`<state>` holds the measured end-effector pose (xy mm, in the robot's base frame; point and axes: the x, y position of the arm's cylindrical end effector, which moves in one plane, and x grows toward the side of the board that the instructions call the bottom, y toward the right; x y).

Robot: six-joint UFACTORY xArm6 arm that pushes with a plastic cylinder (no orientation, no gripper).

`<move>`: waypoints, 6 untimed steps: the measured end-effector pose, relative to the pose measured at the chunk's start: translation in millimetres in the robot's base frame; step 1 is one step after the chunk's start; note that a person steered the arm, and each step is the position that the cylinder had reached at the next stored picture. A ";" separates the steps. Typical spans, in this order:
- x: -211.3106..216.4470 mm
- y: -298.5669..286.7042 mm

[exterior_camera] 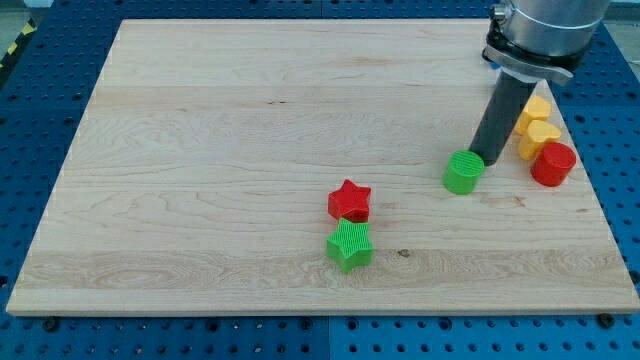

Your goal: Move the green circle towards the red star

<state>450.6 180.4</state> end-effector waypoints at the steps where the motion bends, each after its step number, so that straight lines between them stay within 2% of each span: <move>1: -0.1 0.0; 3: 0.0 -7.3; 4: 1.2 -32.0; 6: 31.9 9.5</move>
